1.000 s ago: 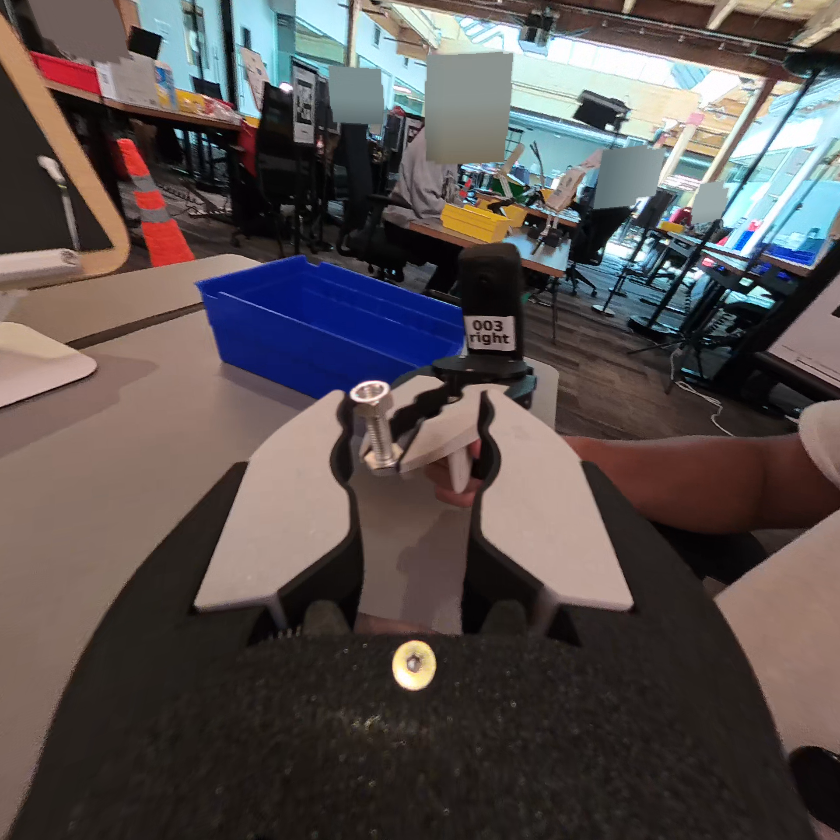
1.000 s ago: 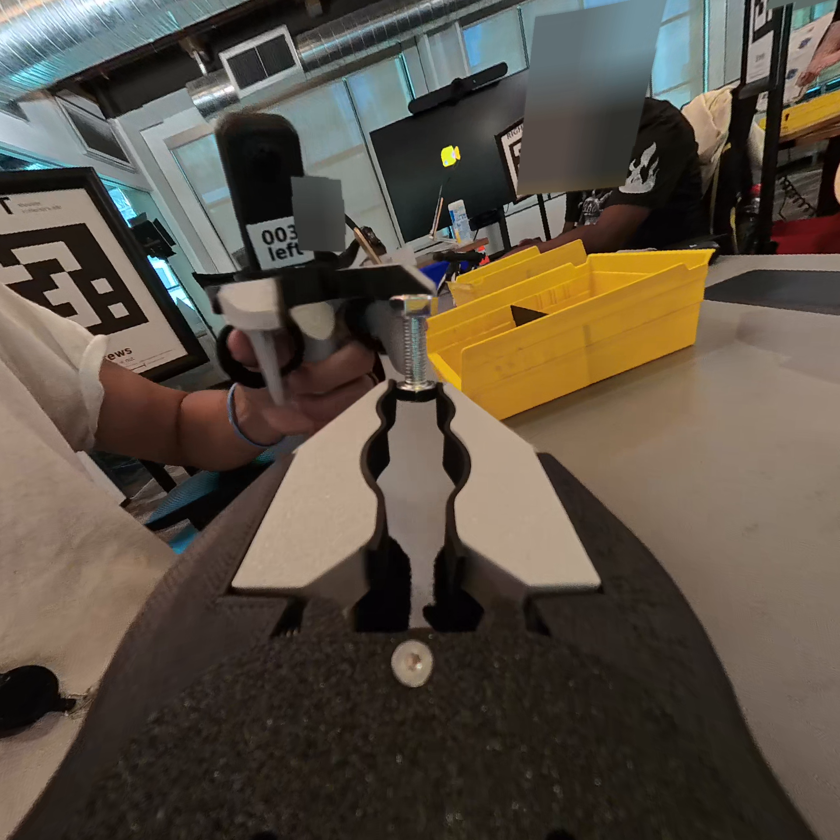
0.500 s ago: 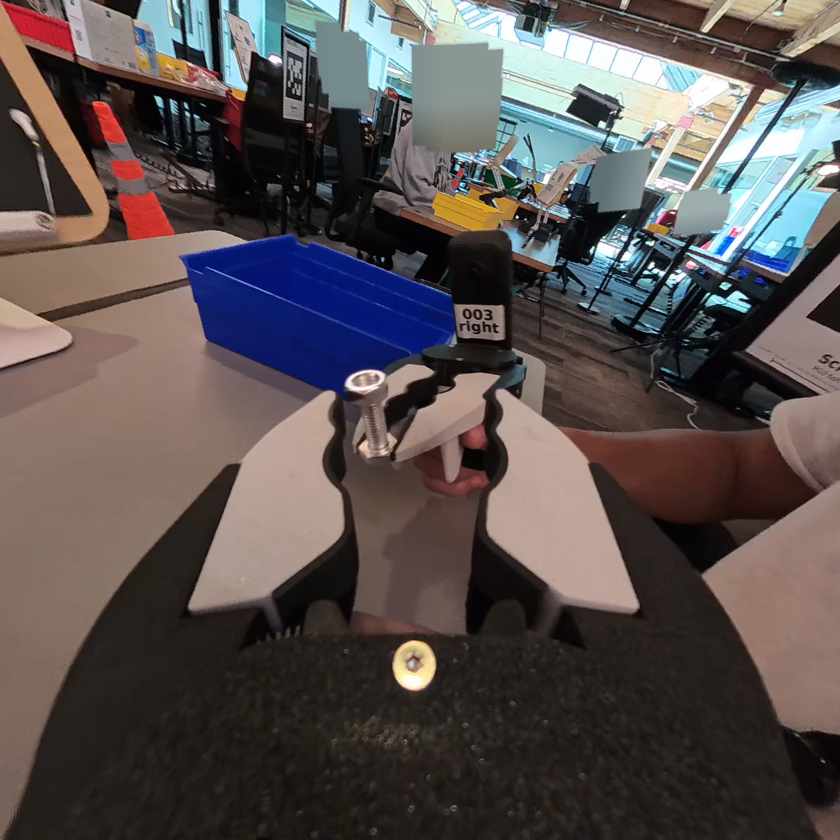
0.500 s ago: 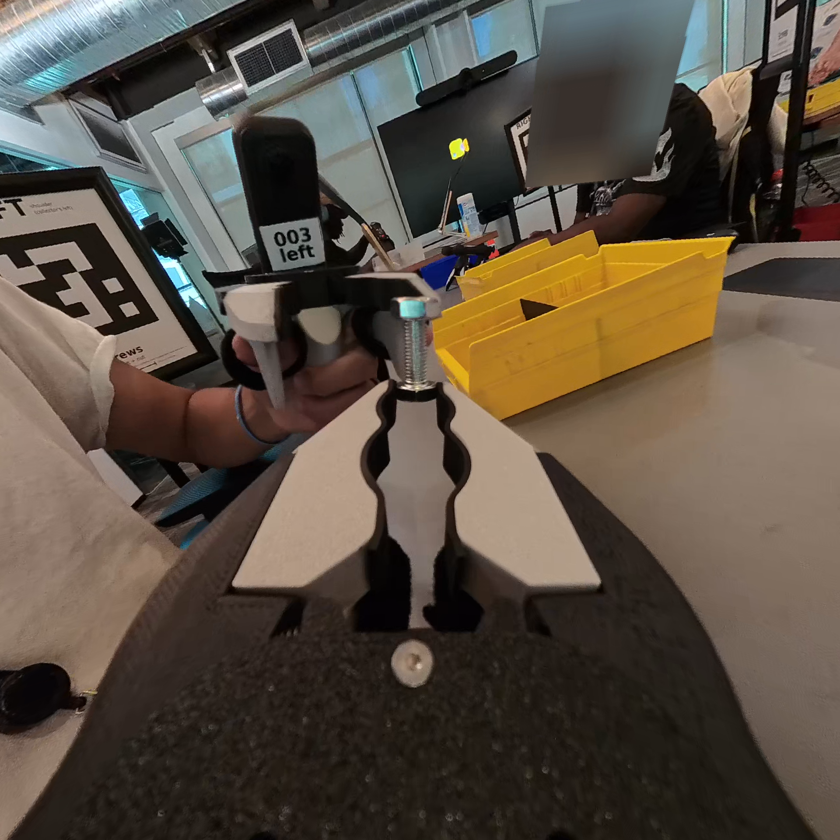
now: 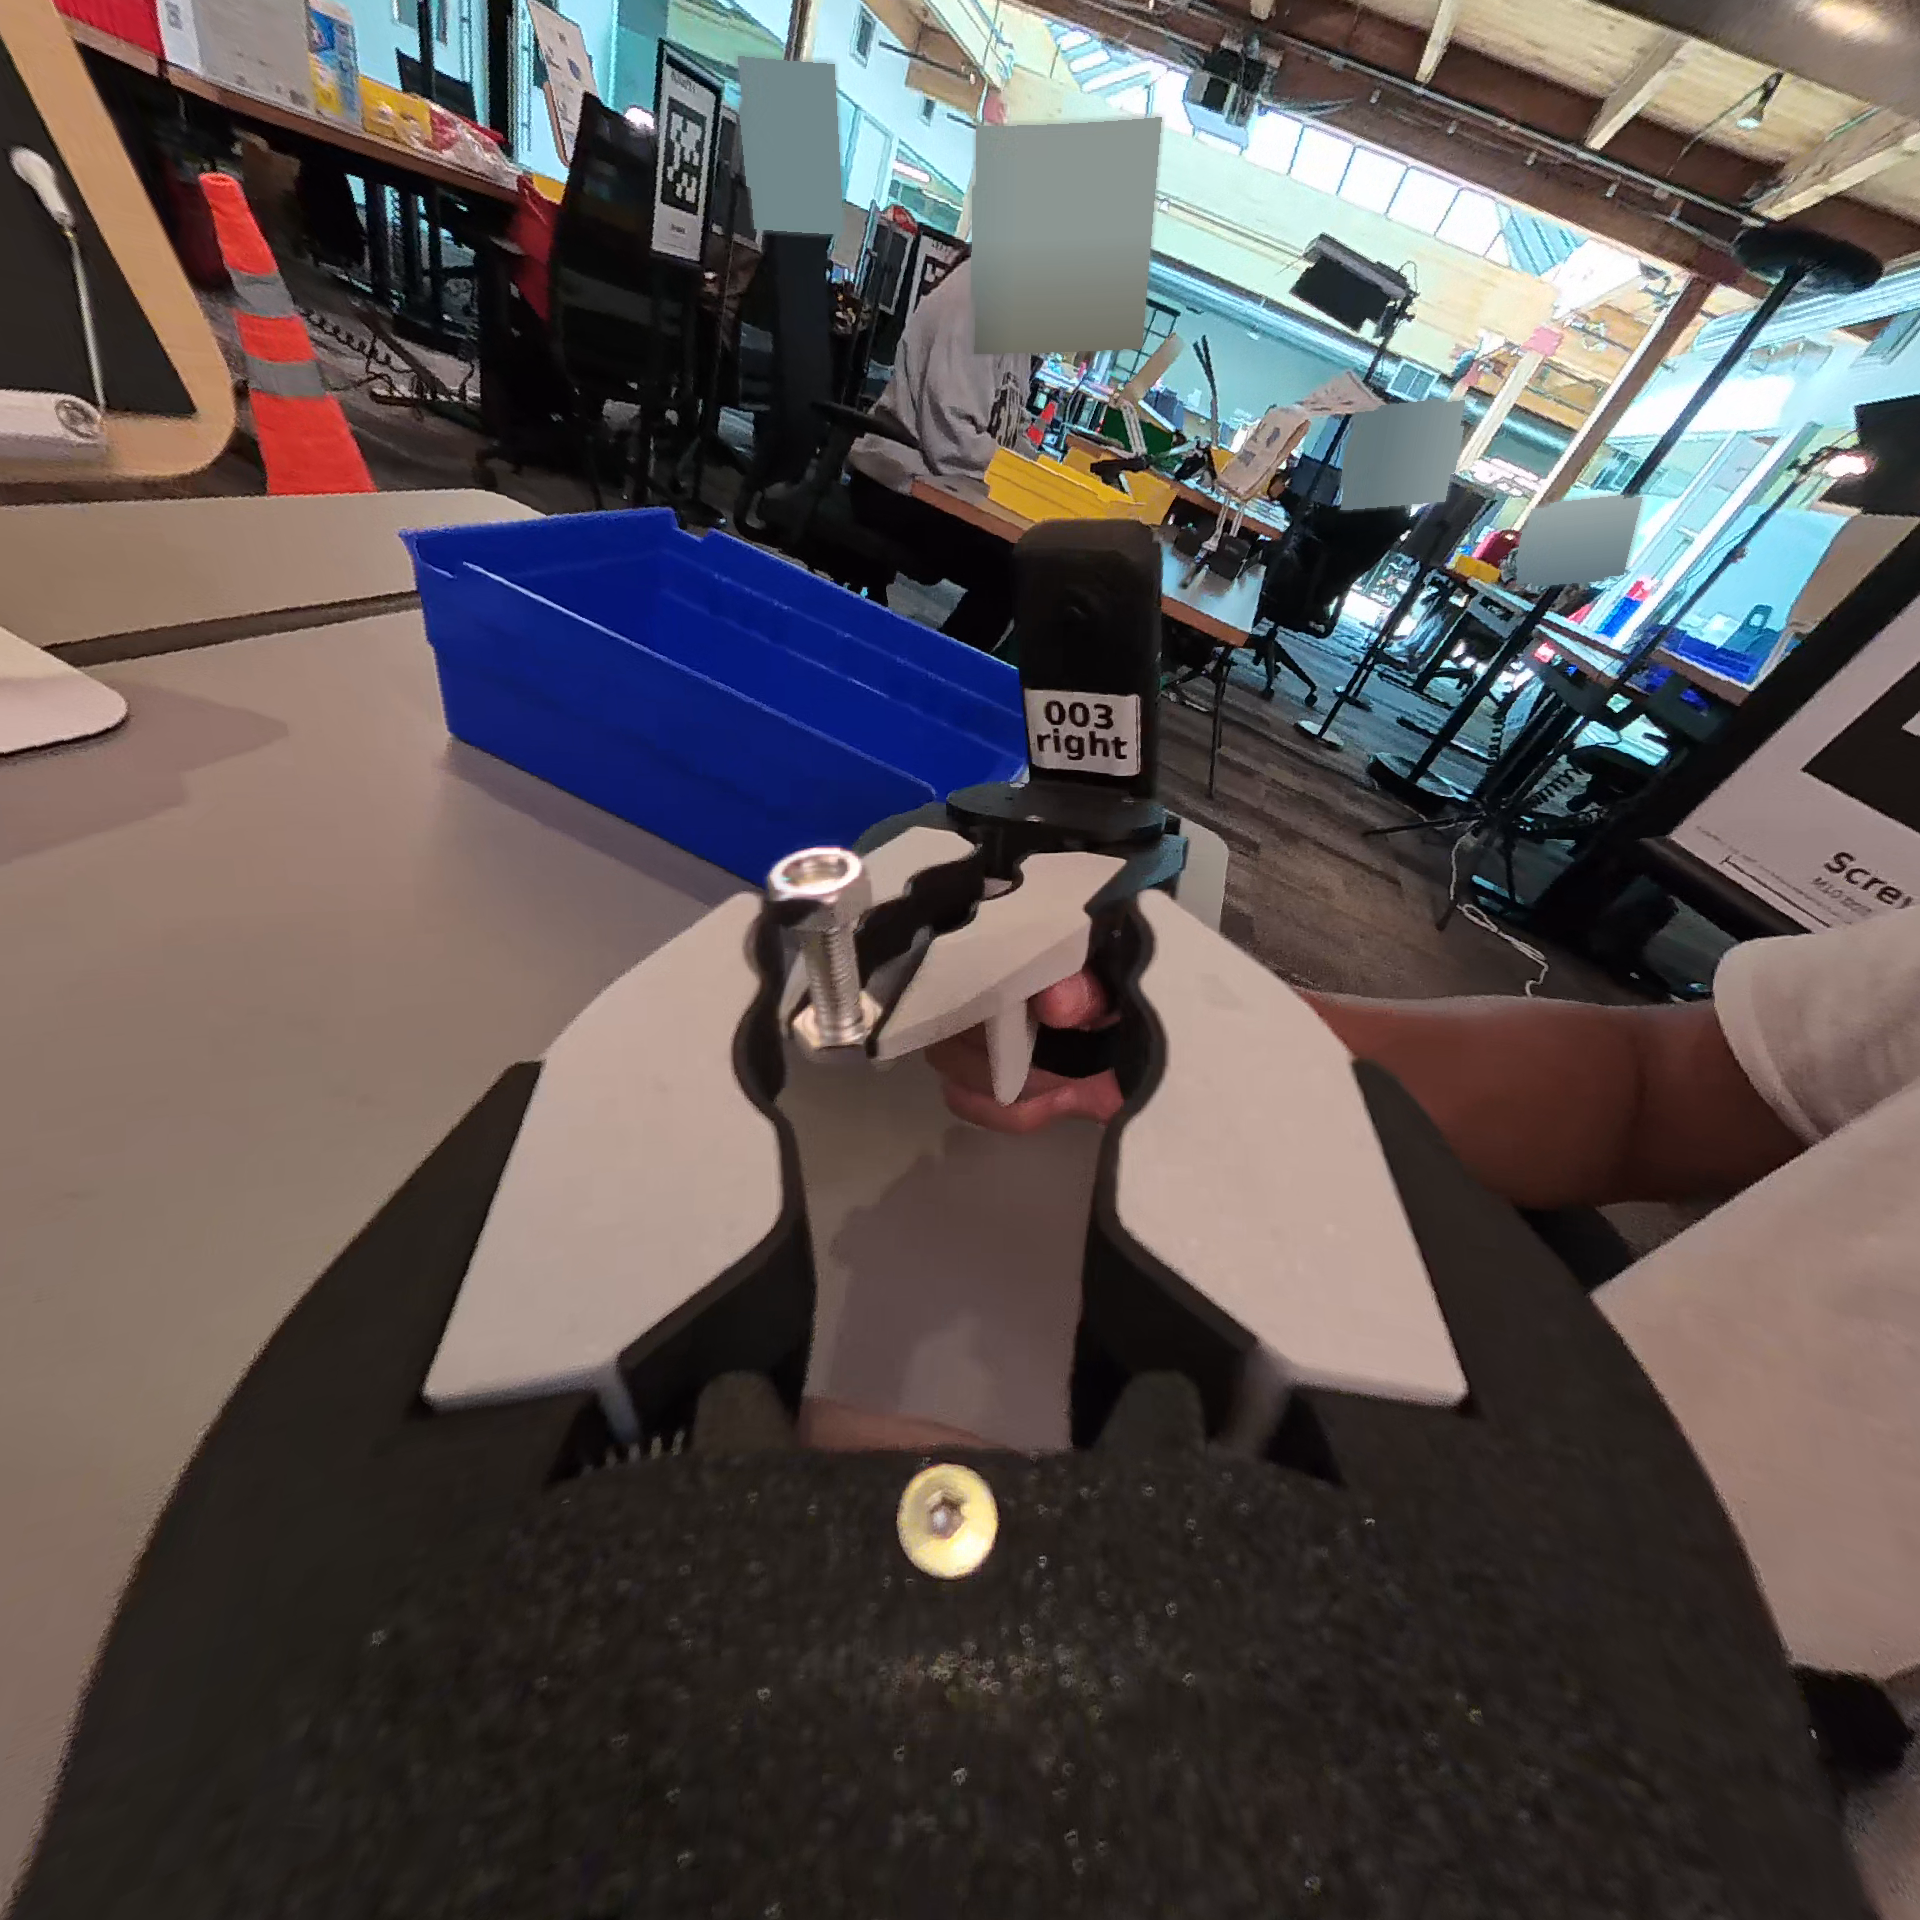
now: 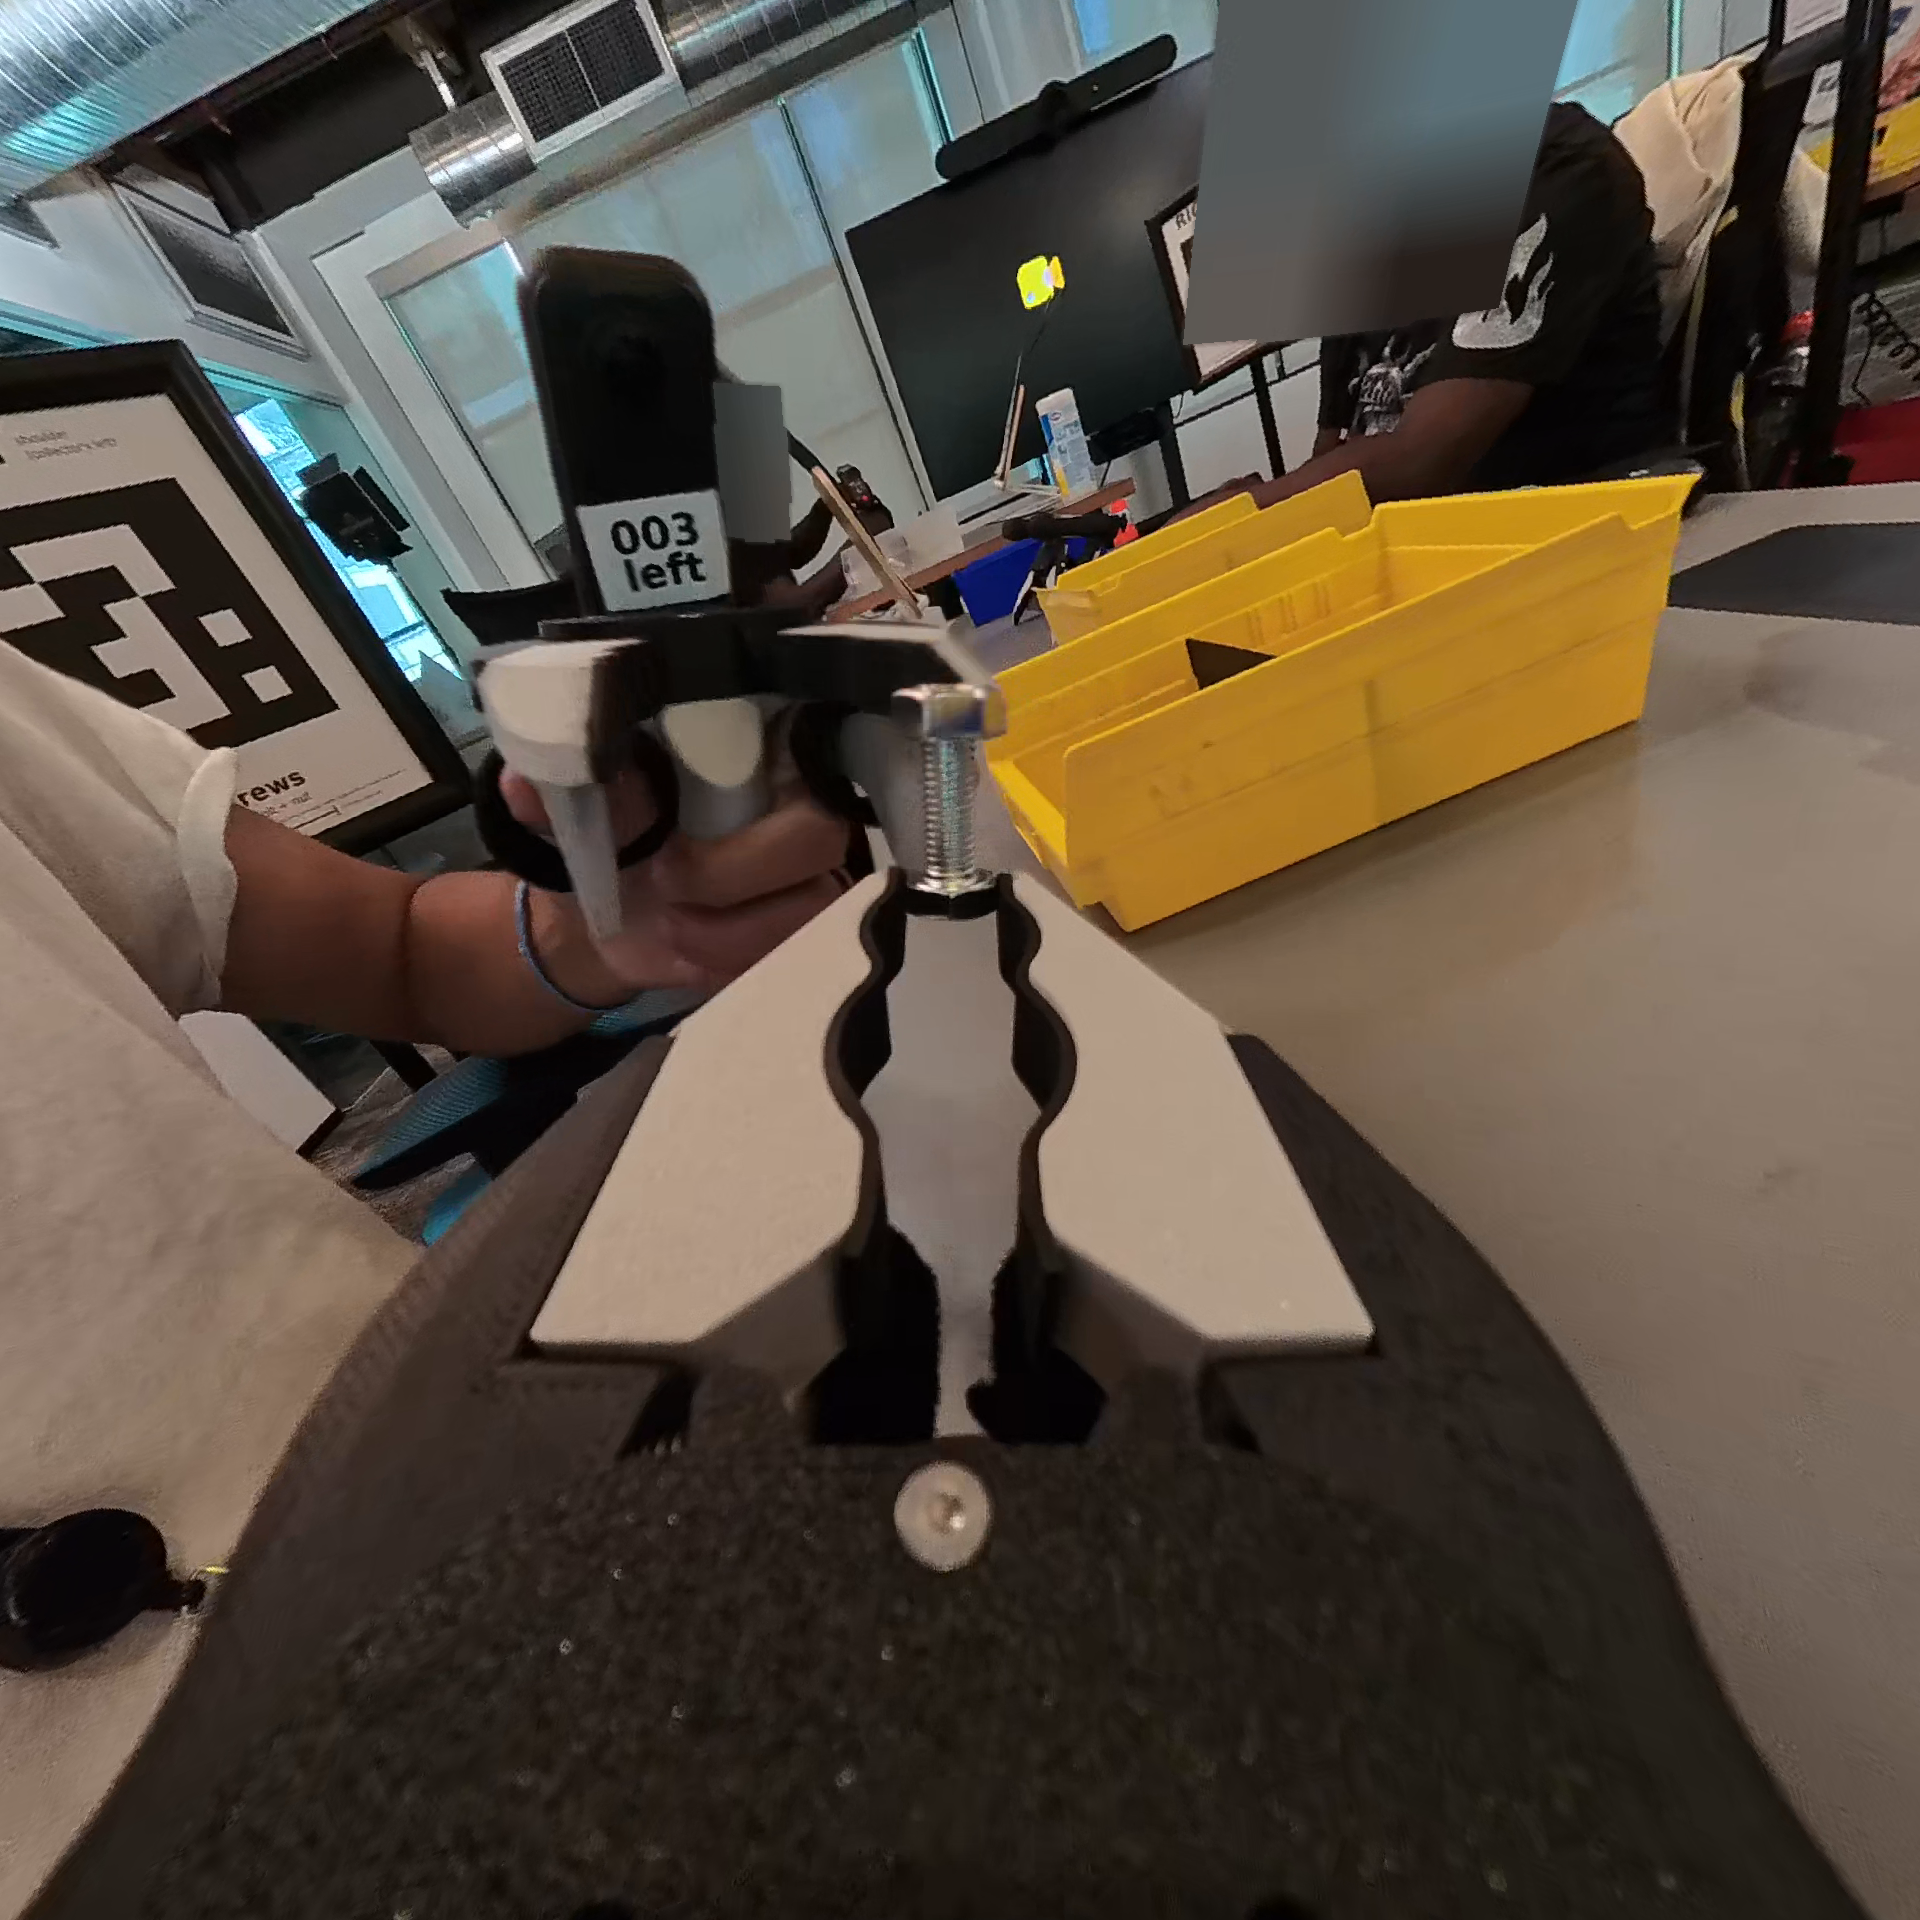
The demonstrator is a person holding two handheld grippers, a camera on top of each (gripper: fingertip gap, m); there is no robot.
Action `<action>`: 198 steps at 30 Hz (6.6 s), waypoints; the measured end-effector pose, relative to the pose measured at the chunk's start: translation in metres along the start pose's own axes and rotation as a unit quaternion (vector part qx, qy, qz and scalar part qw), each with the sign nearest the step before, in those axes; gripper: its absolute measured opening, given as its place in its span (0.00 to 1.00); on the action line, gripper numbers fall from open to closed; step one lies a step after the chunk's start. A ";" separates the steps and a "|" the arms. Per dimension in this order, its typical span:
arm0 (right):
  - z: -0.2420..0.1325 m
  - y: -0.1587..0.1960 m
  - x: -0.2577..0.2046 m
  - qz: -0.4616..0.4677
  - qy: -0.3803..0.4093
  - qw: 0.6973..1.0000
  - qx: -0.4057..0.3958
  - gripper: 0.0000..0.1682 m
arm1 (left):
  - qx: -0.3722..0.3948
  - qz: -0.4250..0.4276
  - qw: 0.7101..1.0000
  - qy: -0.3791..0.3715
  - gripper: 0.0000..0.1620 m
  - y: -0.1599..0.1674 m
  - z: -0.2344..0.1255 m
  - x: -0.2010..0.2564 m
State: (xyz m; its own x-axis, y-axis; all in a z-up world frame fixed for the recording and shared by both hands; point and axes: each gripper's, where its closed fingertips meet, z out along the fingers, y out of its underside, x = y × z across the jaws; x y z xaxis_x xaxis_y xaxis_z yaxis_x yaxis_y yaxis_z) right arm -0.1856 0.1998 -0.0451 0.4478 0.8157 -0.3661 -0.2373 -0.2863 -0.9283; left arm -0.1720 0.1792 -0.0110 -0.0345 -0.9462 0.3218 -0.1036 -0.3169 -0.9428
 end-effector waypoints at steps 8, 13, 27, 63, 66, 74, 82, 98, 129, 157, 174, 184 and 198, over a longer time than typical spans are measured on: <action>0.005 -0.002 -0.009 0.002 -0.017 1.000 0.006 0.10 | -0.030 0.011 0.999 0.020 0.40 0.003 0.025 -0.006; -0.001 0.000 0.005 0.013 0.001 1.000 0.002 0.10 | -0.004 0.014 1.000 -0.024 0.39 0.003 -0.004 -0.013; 0.007 0.006 0.001 0.015 -0.007 1.000 -0.009 0.10 | -0.010 0.013 1.000 -0.020 0.39 0.002 0.005 -0.020; 0.011 0.013 0.005 0.020 0.002 0.999 -0.029 0.10 | -0.009 0.012 1.000 -0.011 0.33 0.013 -0.017 -0.027; 0.014 0.017 0.006 0.022 0.004 0.999 -0.039 0.10 | -0.004 0.007 1.000 0.007 0.28 0.012 -0.015 -0.021; 0.025 0.019 -0.002 0.030 -0.010 0.999 -0.035 0.10 | -0.041 0.033 0.999 0.013 0.37 0.016 0.011 -0.027; 0.020 0.027 0.011 0.034 0.009 0.998 -0.056 0.10 | -0.020 0.006 1.000 -0.018 0.32 0.022 -0.034 -0.029; 0.019 0.023 0.004 0.030 0.003 0.998 -0.051 0.10 | -0.036 0.000 0.999 -0.013 0.36 0.026 -0.026 -0.027; 0.033 0.033 -0.006 0.018 -0.005 0.997 -0.079 0.10 | -0.050 -0.001 0.997 0.059 0.42 0.033 -0.001 -0.013; 0.032 0.050 0.007 -0.058 0.059 0.985 -0.154 0.10 | -0.094 0.107 0.990 -0.020 0.33 0.034 -0.021 -0.034; 0.031 0.054 0.002 -0.038 0.043 0.986 -0.155 0.10 | -0.086 0.088 0.992 -0.010 0.03 0.046 -0.049 -0.043; 0.036 0.054 0.001 -0.024 0.047 0.988 -0.148 0.10 | -0.006 -0.074 0.997 -0.004 0.32 0.048 -0.027 -0.030; 0.034 0.052 0.007 -0.026 0.059 0.987 -0.146 0.10 | -0.024 -0.083 0.996 0.012 0.36 0.053 -0.015 -0.030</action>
State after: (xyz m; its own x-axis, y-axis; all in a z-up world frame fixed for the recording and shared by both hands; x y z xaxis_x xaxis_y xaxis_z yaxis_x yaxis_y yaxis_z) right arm -0.2246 0.2076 -0.0933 0.5536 0.7744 -0.3063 0.0406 -0.3924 -0.9189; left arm -0.1913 0.1920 -0.0691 -0.0370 -0.8793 0.4748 -0.1568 -0.4642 -0.8718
